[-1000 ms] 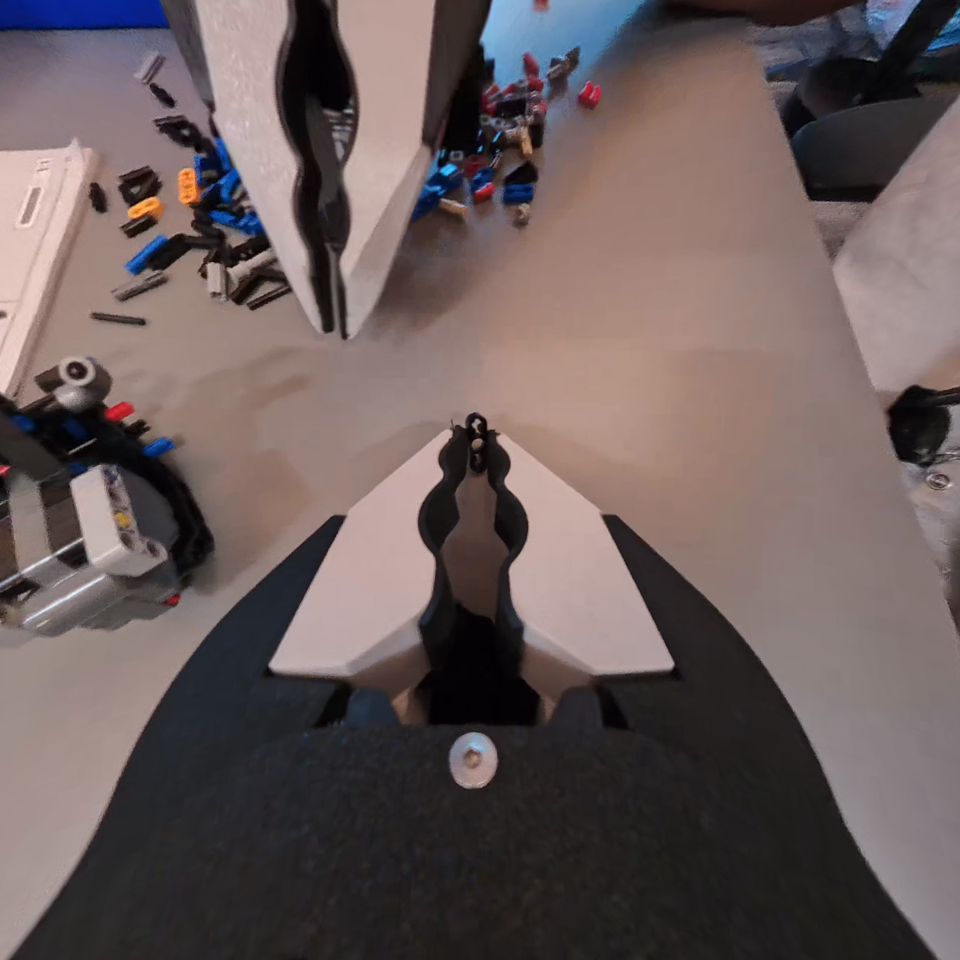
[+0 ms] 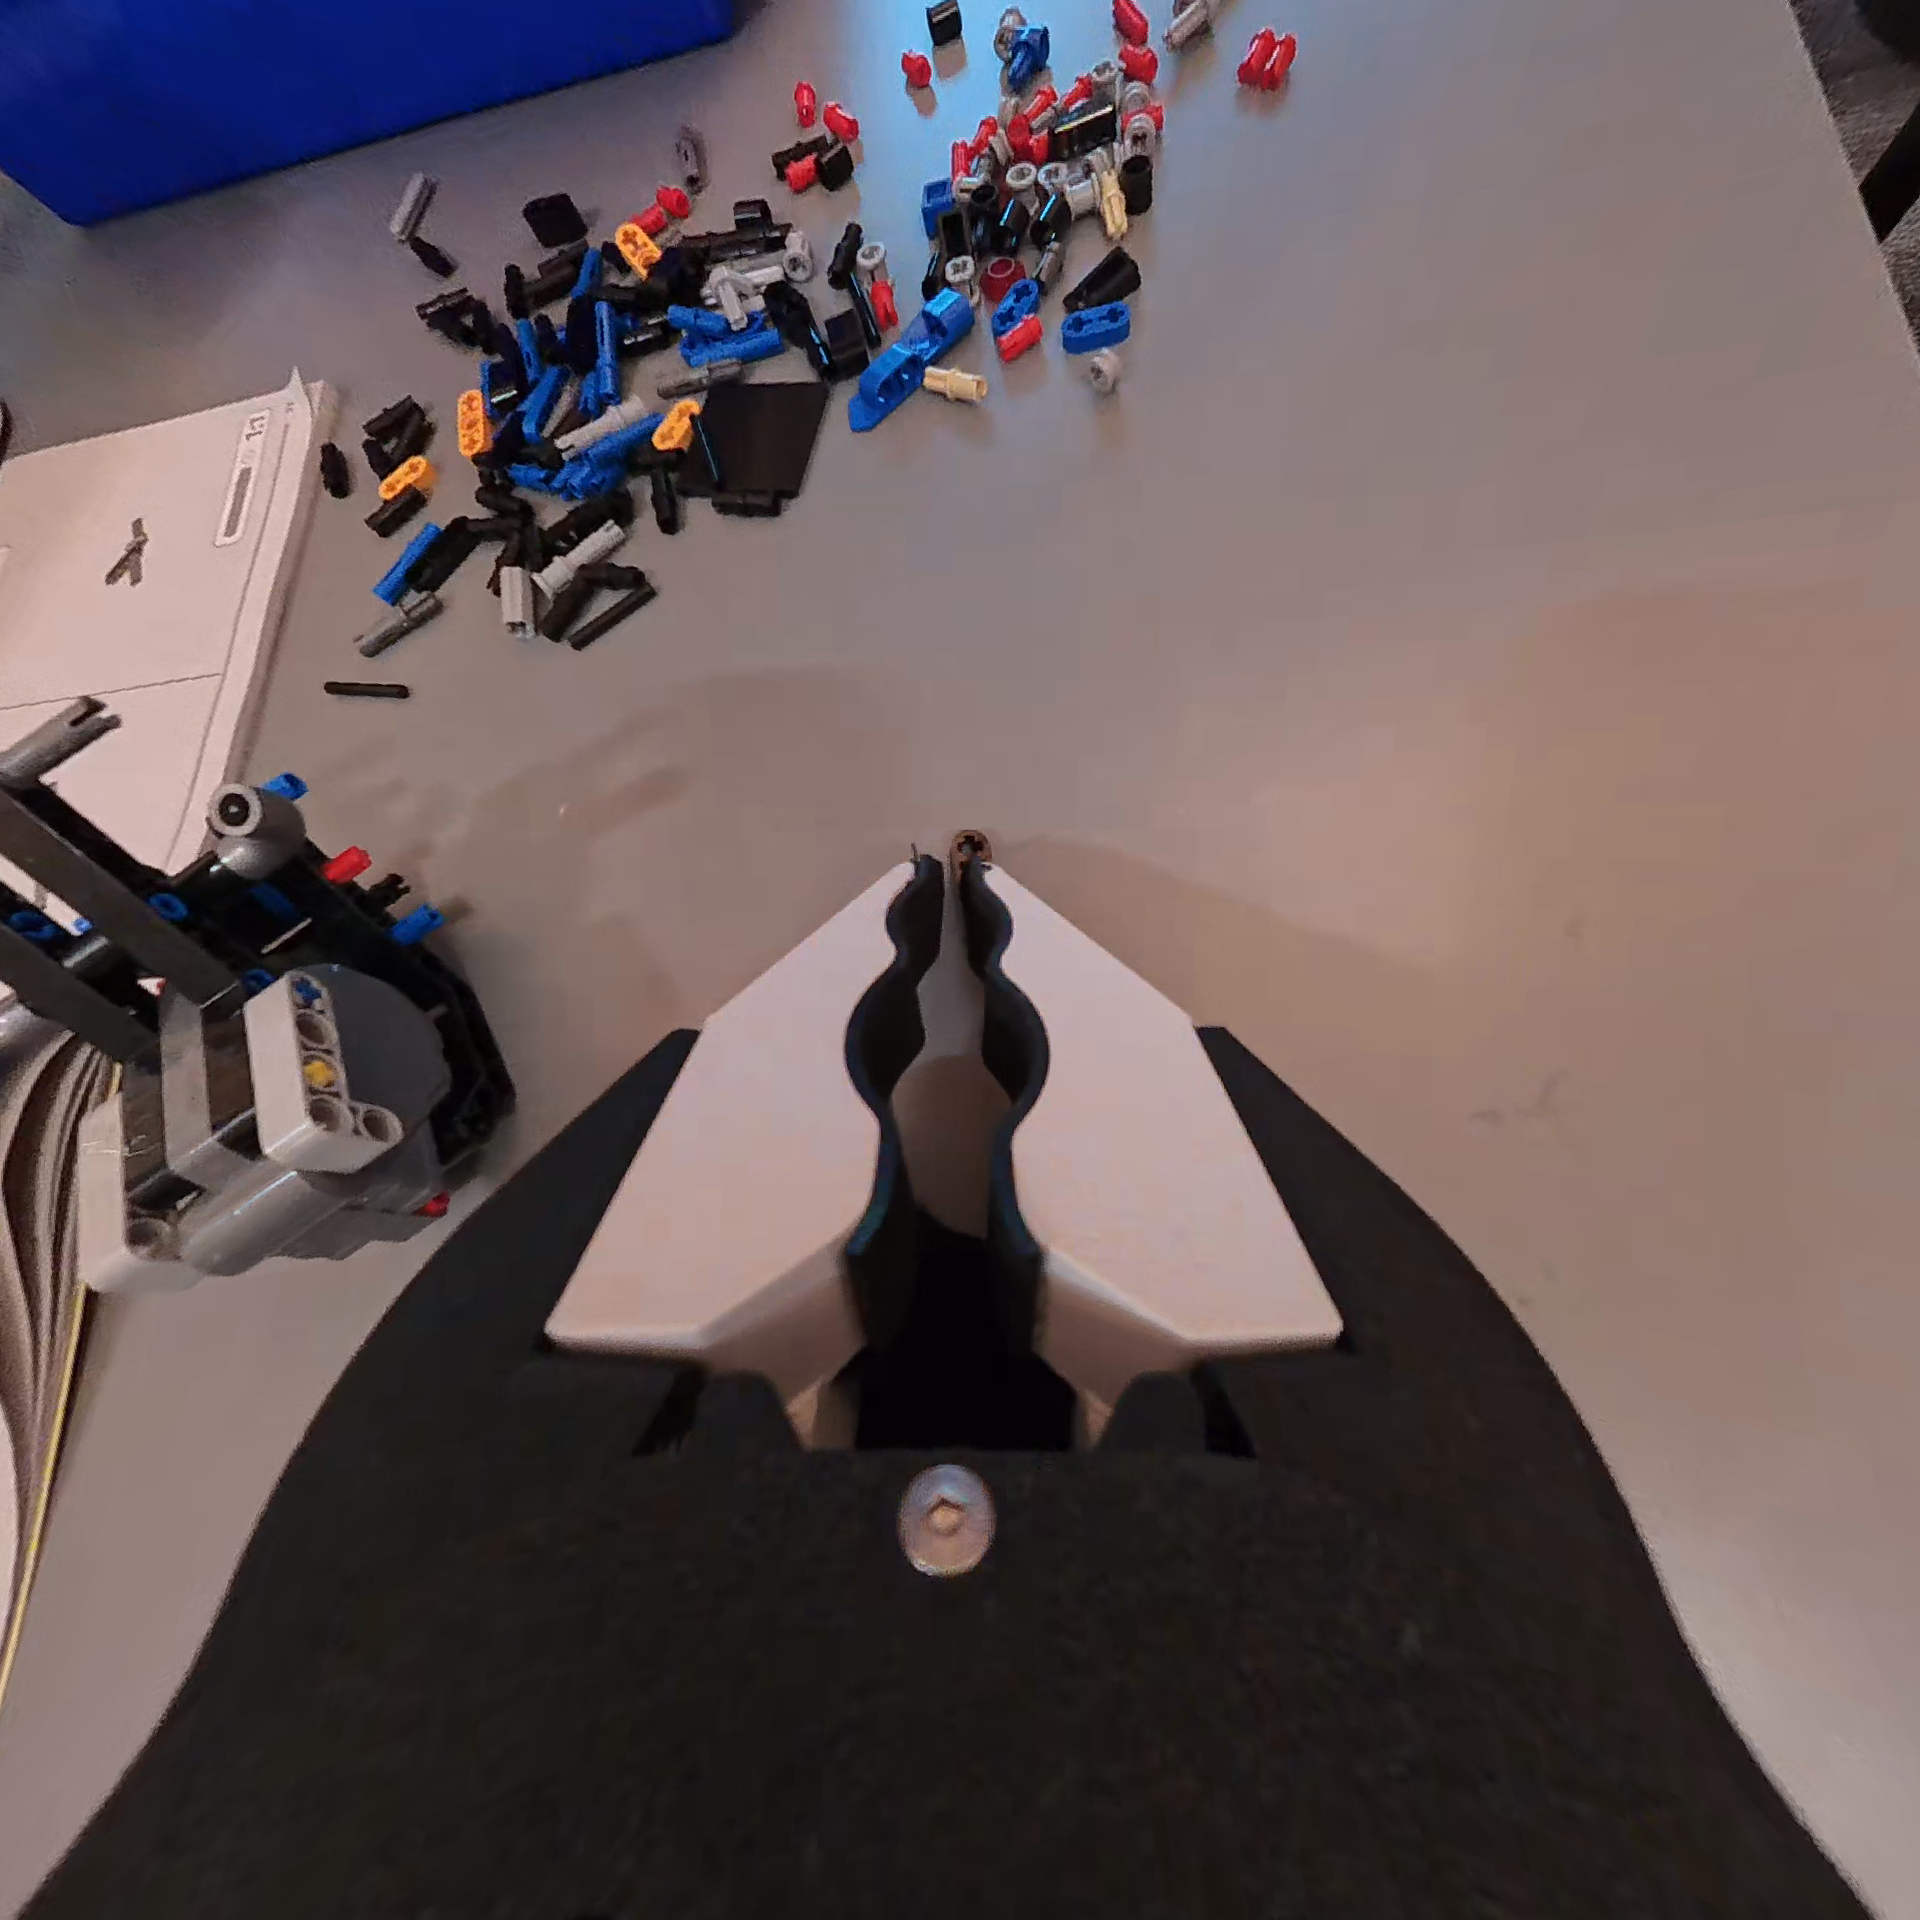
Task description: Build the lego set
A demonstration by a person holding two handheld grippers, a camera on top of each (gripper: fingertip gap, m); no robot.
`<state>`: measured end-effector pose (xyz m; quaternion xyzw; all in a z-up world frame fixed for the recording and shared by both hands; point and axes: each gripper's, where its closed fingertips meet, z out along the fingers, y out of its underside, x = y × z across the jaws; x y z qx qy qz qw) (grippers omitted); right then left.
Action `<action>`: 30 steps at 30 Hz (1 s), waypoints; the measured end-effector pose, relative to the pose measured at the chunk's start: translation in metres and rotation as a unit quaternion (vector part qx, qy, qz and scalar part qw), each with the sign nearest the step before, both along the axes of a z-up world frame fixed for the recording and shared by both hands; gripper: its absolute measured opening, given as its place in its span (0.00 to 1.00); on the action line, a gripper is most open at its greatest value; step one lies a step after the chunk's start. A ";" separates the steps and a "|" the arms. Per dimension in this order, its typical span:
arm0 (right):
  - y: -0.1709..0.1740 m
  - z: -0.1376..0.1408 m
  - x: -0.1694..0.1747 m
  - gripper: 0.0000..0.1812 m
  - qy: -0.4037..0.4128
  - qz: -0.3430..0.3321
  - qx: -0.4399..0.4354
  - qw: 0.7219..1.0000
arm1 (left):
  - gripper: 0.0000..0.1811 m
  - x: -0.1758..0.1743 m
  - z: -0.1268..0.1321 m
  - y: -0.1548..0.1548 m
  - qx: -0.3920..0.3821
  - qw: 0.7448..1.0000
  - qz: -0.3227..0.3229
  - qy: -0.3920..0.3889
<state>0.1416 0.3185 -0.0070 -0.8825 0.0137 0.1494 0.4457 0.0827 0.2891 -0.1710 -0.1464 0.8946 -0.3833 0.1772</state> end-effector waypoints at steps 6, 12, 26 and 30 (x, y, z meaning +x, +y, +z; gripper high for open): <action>0.018 0.057 -0.023 0.18 -0.028 0.001 -0.007 1.000 | 0.05 0.006 0.001 0.003 -0.006 1.000 0.023 0.007; 0.027 0.062 -0.045 0.18 -0.057 0.019 -0.027 0.998 | 0.05 0.013 0.001 0.007 -0.001 0.999 0.045 -0.005; -0.036 0.017 -0.025 0.18 -0.023 -0.087 0.095 0.991 | 0.17 0.021 0.038 0.022 -0.108 0.988 0.098 -0.045; -0.113 -0.049 -0.038 0.20 -0.052 -0.149 0.069 0.985 | 0.21 0.022 0.046 0.029 -0.132 0.983 0.115 -0.054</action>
